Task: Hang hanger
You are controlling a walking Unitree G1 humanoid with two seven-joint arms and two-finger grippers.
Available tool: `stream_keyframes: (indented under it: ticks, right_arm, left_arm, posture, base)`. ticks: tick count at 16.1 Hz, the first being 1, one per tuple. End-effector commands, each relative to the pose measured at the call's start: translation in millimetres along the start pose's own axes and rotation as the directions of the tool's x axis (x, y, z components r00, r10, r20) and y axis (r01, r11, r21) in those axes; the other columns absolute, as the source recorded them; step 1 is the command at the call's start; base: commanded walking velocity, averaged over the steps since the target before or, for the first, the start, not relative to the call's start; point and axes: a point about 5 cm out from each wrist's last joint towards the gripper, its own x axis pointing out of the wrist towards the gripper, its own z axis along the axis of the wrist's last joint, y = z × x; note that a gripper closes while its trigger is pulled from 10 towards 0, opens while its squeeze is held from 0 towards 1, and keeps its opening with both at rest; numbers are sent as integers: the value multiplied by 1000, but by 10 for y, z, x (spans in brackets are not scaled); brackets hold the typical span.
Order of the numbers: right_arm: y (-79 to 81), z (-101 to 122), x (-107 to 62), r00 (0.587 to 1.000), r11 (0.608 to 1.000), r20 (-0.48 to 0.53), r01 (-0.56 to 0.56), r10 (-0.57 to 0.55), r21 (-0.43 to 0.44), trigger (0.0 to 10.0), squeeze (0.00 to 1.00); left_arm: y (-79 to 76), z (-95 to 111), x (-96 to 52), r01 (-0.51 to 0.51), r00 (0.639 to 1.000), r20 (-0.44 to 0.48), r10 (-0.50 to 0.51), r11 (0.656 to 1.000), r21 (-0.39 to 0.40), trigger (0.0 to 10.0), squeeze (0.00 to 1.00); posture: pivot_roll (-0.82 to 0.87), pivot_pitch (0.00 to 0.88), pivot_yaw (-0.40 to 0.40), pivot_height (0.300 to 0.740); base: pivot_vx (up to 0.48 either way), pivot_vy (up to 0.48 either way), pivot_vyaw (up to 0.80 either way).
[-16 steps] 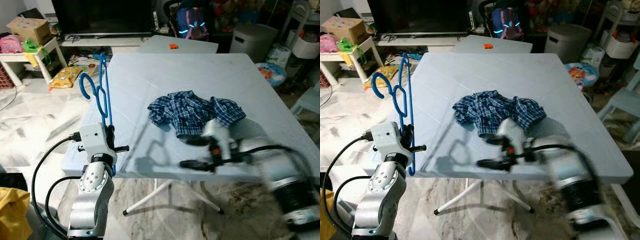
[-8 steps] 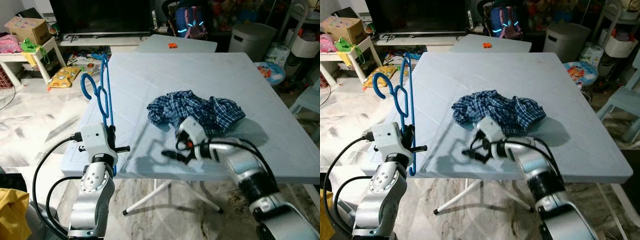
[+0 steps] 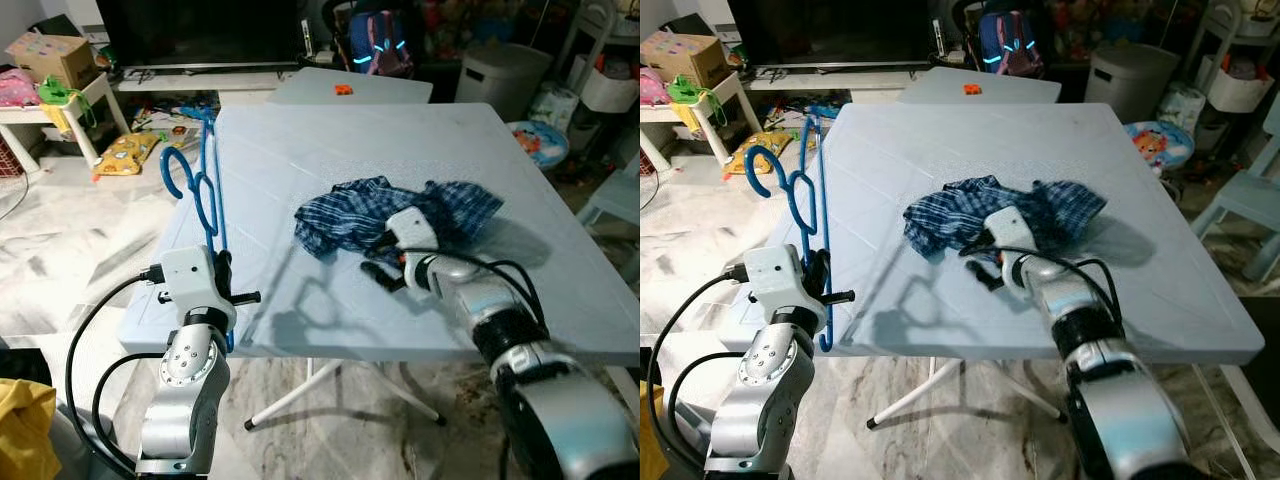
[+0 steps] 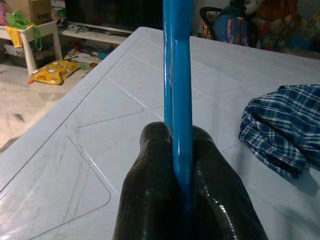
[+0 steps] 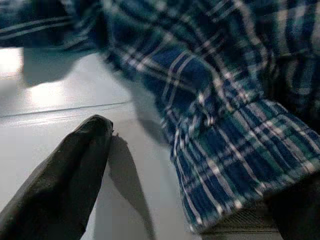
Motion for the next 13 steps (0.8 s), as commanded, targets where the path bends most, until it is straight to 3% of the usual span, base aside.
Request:
stream_keyframes:
  ticks: [1,5,7,9,11,13]
  right_arm:
    - [-10,91,16,999,999,27,41,-42,21,10000,0]
    - [45,213,63,992,991,54,109,-113,75,10000,0]
    - [163,297,93,995,996,88,45,-51,74,10000,0]
    - [232,217,103,995,997,85,-52,47,57,10000,0]
    - [234,83,111,998,998,44,-47,45,36,10000,0]
    - [390,142,148,994,995,71,-88,85,43,10000,0]
  left_arm:
    - [-31,25,-8,-3,1000,8,4,1000,-23,10000,0]
    - [-30,26,-10,-9,1000,9,10,1000,-26,10000,0]
    - [-27,27,-21,-13,1000,10,14,1000,-26,10000,0]
    - [-20,22,-28,-18,1000,9,19,999,-28,10000,0]
    - [-31,13,-24,-14,1000,6,15,999,-30,10000,0]
    - [-58,9,-8,-3,1000,3,3,1000,-31,10000,0]
  posture:
    - [-77,1,14,740]
    - [-71,2,10,740]
    - [-68,4,7,740]
    - [-71,5,6,740]
    - [-84,9,12,740]
    - [-86,8,17,740]
  base:
    - [0,0,0]
    - [0,0,0]
    - [0,0,0]
    - [0,0,0]
    - [0,0,0]
    - [0,0,0]
